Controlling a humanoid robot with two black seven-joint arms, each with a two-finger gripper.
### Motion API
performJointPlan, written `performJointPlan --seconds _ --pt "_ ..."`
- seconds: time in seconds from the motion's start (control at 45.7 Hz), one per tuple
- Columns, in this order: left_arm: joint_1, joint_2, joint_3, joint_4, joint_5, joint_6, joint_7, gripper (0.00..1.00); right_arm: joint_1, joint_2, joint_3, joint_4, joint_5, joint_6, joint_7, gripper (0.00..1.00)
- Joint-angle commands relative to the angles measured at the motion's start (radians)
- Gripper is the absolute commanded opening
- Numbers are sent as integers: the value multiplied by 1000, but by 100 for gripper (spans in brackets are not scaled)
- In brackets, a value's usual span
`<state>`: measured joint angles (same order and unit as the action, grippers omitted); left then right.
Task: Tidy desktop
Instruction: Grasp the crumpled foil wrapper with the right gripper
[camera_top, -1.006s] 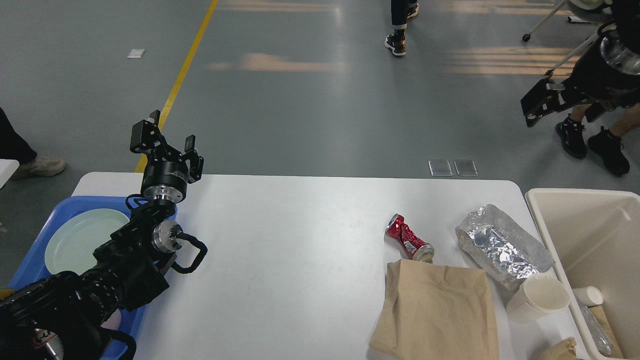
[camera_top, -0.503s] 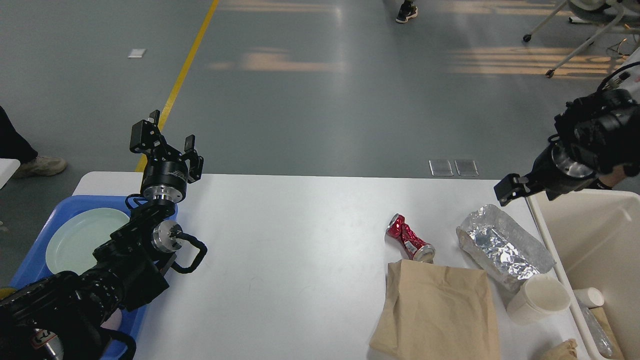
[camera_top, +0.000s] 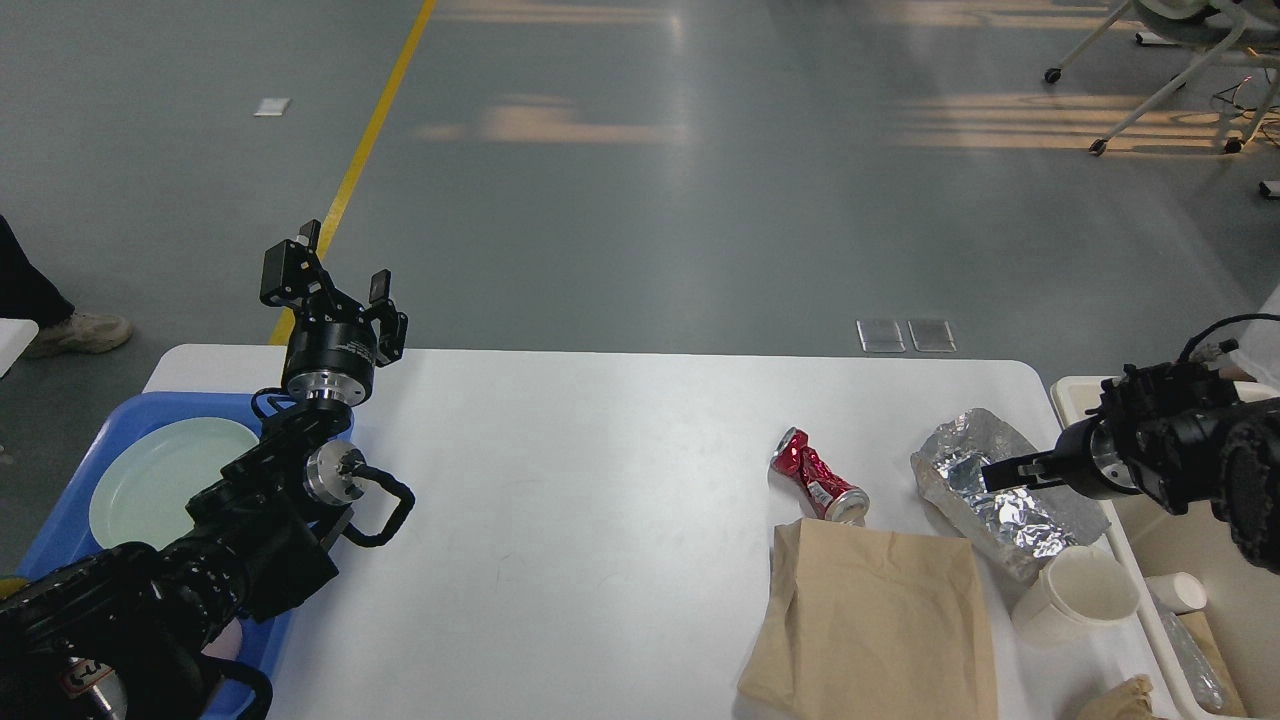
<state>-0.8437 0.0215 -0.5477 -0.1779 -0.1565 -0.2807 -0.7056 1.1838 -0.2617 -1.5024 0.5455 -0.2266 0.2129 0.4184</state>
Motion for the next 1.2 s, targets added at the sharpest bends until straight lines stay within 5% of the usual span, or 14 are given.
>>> performJointPlan --seconds 0.0,1.181 --pt "0 0 0 0 0 0 0 96 -61 -1 21 -58 0 -4 0 100" --pt "0 0 0 0 0 0 0 96 -242 -27 105 -294 7 -95 -3 99"
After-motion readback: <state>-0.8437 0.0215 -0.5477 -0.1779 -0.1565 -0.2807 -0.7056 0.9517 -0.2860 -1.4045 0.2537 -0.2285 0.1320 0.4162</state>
